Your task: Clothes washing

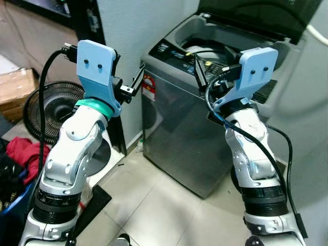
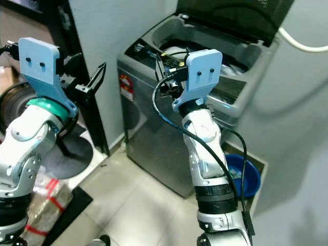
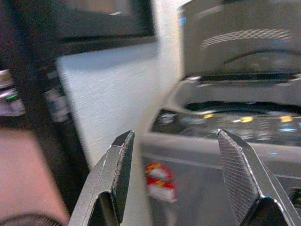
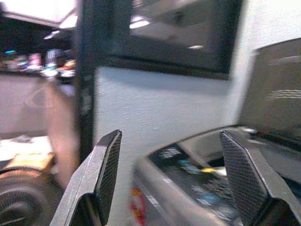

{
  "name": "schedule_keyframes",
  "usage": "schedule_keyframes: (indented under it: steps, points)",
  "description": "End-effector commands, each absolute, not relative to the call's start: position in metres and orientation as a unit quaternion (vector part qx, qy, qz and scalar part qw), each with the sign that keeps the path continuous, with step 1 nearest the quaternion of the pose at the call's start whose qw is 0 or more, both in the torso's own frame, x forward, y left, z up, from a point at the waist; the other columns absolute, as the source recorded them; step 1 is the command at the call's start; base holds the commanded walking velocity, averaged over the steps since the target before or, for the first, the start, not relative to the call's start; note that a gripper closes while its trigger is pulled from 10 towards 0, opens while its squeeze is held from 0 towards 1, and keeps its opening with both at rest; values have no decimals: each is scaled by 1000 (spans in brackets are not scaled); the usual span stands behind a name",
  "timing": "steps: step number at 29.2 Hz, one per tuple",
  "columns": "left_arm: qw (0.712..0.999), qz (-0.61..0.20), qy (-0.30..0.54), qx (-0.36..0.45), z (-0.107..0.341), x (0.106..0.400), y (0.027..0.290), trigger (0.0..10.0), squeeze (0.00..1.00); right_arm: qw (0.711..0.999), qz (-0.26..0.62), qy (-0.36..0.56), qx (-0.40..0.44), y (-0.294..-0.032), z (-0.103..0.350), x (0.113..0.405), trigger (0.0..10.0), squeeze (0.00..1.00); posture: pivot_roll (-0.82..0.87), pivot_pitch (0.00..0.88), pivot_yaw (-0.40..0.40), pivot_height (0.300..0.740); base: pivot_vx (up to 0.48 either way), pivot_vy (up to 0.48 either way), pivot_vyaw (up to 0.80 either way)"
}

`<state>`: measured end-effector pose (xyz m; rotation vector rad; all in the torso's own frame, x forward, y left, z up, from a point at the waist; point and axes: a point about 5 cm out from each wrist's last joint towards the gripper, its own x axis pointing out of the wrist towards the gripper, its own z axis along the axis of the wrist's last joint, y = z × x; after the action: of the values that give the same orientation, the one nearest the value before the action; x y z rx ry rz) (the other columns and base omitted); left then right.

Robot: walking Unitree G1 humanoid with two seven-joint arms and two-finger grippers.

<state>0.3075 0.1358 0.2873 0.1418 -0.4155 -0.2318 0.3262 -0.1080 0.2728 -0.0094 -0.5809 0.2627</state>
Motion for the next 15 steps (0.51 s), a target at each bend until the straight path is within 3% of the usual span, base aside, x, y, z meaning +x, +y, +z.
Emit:
schedule_keyframes:
  steps: [1, 15]
  points:
    - [969, -114, -203, 77, 287, 307, 134, 10000, 0, 950, 126, -285, -4, -110, 271, 327, 10000, 0, 40, 26, -6, 740, 0, 0, 800]
    - [970, -100, -209, 79, 286, 308, 130, 10000, 0, 950, 128, -283, 1, -108, 270, 327, 10000, 0, 41, 28, -4, 740, 0, 0, 800]
